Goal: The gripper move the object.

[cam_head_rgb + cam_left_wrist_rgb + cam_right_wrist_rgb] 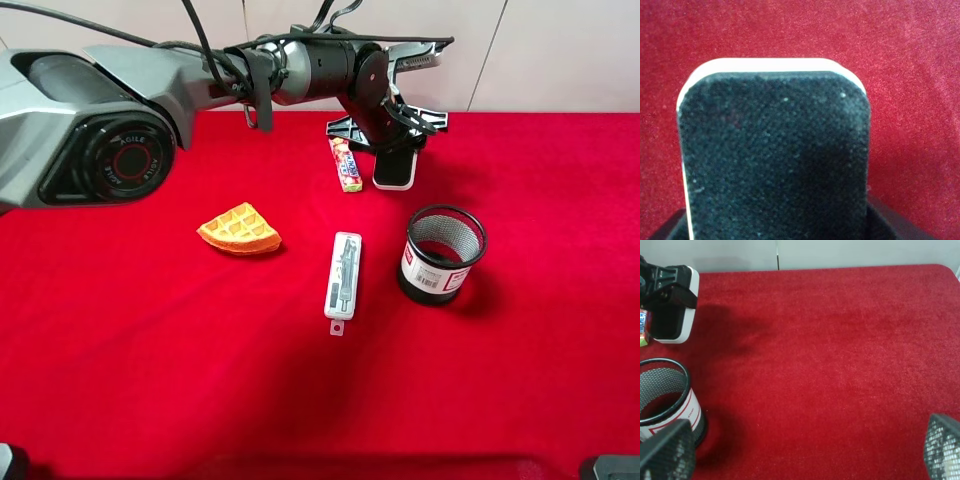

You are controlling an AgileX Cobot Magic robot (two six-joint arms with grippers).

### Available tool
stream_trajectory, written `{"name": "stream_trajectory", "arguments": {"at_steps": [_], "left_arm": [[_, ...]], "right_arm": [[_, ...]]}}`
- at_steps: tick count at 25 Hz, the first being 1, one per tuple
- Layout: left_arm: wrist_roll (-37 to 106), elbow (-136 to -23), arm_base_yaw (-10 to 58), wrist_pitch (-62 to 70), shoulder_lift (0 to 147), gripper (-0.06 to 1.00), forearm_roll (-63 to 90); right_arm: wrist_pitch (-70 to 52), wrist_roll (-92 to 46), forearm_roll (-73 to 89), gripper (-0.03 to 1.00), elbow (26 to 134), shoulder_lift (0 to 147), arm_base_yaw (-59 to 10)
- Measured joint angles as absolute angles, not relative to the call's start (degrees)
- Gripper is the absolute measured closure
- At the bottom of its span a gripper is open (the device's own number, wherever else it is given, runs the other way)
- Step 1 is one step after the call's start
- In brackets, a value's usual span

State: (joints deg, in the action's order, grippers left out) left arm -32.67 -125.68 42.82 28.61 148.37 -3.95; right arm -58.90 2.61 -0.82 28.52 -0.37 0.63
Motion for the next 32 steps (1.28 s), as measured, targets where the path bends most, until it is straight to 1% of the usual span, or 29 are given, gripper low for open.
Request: {"name": "stream_trajectory", "arguments": {"at_steps": [3,8,10,23,32], "left_arm": [[-32.67,-125.68,42.82,28.61,148.37,0.31,-3.95],[-32.77,-125.68,42.82,27.98,148.37,0.23,-3.95],[-32.77,-125.68,42.82,27.93,148.37,0.22,-3.95],[-32.71,-125.68,42.82,28.55,147.69,0.21,-3.21],[-24.84,-125.87,42.82,40.2,140.63,0.21,-3.26]], "right_arm": [[-58.9,2.61,-0.82,0.27,28.52,-0.37,0.63],[-58.9,2.61,-0.82,0.27,28.52,-0.37,0.63],[-58.9,2.61,-0.82,0.27,28.52,-0.37,0.63],[-58.9,2.61,-0.82,0.27,28.52,-0.37,0.63],[-58.9,2.61,-0.82,0.27,28.52,-0.37,0.63]]}}
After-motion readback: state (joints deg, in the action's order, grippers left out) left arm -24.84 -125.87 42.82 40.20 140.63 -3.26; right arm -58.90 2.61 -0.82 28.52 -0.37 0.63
